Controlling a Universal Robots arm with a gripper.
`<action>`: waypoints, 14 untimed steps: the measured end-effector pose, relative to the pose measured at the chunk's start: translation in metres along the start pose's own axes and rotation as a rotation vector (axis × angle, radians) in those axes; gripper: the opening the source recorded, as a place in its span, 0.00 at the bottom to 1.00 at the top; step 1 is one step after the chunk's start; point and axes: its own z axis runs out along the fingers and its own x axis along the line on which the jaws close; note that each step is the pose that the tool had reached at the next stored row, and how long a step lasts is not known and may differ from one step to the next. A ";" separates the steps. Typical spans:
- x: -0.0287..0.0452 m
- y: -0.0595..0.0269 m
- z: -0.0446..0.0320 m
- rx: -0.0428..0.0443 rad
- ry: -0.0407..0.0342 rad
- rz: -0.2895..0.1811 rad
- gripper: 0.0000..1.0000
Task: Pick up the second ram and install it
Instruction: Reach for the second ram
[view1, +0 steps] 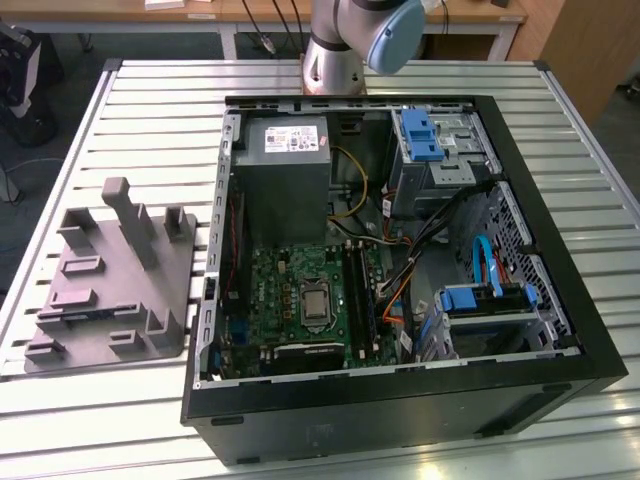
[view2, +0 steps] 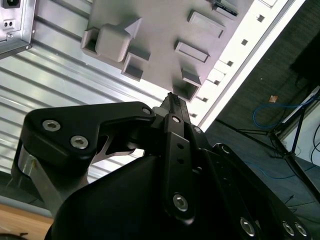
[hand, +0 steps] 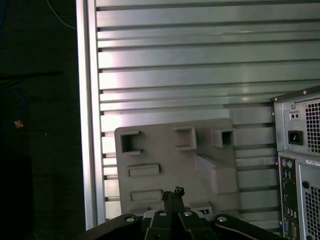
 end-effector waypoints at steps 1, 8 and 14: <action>0.0000 -0.0005 0.0002 0.0001 0.0000 0.000 0.10; 0.0004 -0.0033 0.0026 0.0002 0.0001 0.000 0.10; 0.0007 -0.0050 0.0049 0.0002 0.0001 0.000 0.10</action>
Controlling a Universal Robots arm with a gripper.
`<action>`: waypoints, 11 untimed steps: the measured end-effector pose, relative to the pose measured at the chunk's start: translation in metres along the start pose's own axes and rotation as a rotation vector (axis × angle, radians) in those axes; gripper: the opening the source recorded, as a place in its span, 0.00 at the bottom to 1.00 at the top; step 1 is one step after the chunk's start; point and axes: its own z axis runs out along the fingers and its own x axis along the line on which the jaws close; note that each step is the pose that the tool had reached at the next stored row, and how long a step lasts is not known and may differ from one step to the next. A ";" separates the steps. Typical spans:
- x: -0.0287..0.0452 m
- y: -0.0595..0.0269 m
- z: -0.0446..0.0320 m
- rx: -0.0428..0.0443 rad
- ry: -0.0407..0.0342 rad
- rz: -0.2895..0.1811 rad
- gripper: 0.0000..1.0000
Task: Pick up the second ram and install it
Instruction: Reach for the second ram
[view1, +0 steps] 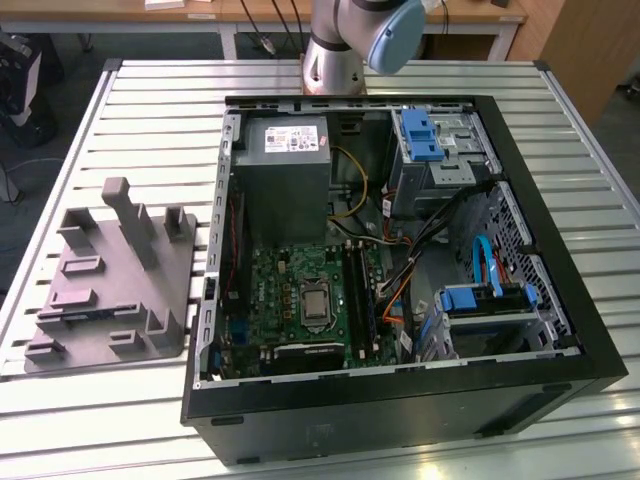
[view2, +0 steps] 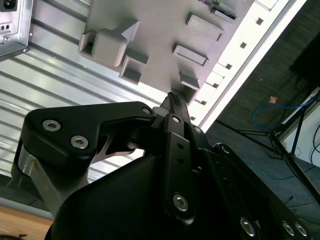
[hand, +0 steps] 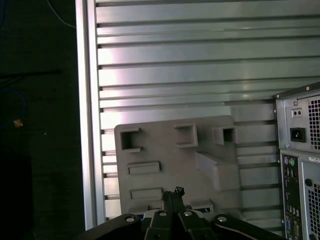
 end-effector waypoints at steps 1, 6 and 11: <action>0.0000 -0.0004 0.0004 0.0000 -0.0001 0.000 0.10; 0.0002 -0.0020 0.0023 -0.0001 -0.0002 0.000 0.10; 0.0003 -0.0044 0.0044 0.0000 -0.0001 0.000 0.10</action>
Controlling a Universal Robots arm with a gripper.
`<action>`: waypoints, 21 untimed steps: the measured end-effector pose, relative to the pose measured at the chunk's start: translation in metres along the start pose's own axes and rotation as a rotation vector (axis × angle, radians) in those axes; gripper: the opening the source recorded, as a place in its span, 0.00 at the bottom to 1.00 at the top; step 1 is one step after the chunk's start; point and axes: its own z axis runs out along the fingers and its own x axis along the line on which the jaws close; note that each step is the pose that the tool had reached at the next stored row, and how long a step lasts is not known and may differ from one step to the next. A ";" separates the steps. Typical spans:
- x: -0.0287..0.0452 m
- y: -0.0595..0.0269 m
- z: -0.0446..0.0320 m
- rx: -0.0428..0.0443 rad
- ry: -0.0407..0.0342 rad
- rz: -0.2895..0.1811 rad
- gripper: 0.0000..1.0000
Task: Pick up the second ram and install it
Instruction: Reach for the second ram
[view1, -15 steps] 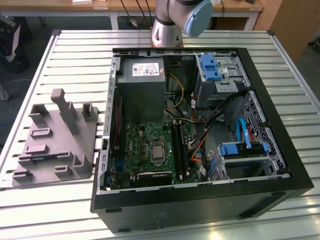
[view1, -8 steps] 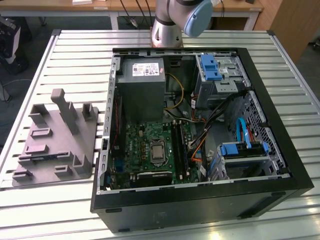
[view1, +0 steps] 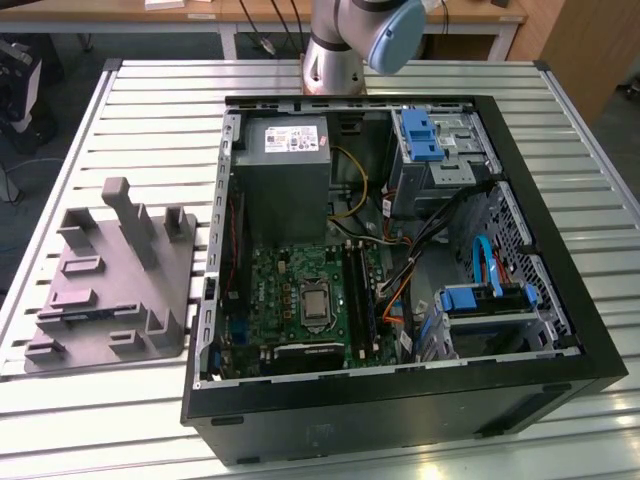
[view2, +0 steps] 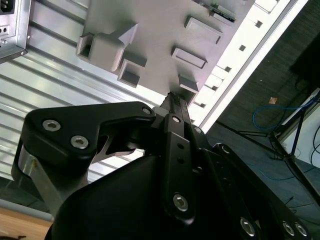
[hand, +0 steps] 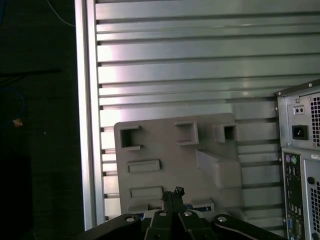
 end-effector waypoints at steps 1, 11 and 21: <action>0.0000 -0.0005 0.0004 0.0000 0.0000 0.000 0.10; 0.0001 -0.0051 0.0038 0.0000 0.0001 0.000 0.10; 0.0002 -0.0083 0.0062 0.0000 0.0000 0.000 0.10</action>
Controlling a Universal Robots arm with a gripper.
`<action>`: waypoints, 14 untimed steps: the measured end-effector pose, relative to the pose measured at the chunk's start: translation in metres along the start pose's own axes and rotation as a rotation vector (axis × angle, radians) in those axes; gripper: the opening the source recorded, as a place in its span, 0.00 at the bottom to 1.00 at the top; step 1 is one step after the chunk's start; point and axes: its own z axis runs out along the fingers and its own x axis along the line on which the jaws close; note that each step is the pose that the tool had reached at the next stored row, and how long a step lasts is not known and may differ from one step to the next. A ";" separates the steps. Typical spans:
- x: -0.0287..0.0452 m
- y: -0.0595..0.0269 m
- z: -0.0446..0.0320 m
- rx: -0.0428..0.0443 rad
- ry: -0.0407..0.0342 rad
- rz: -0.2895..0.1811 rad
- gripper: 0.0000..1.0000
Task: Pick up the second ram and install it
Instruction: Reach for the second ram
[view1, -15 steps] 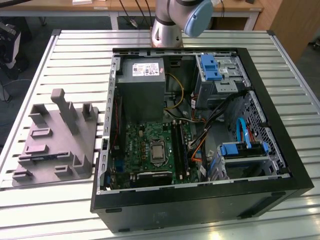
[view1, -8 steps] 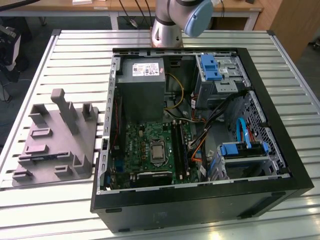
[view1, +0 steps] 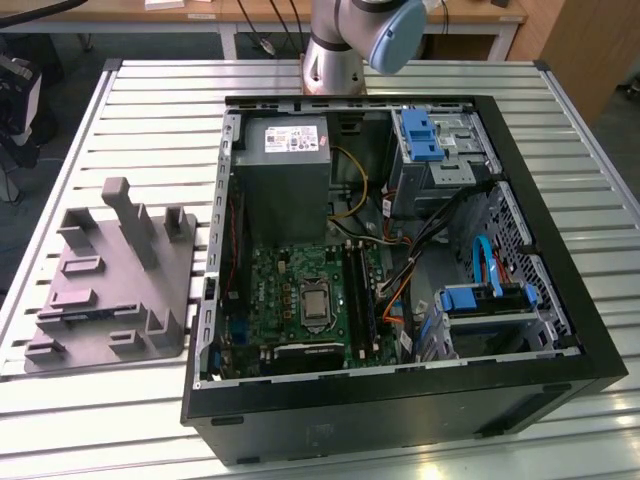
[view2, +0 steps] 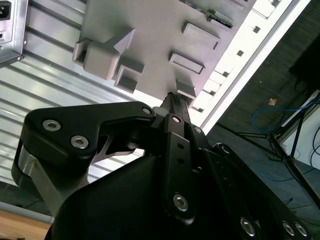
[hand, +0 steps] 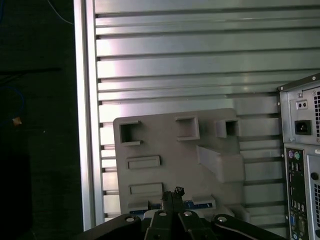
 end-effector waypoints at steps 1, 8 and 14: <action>0.0000 -0.0002 0.0002 0.0000 0.0000 0.000 0.10; 0.0001 -0.0021 0.0019 0.0000 0.0000 0.000 0.10; 0.0001 -0.0038 0.0036 0.0000 0.0000 0.000 0.10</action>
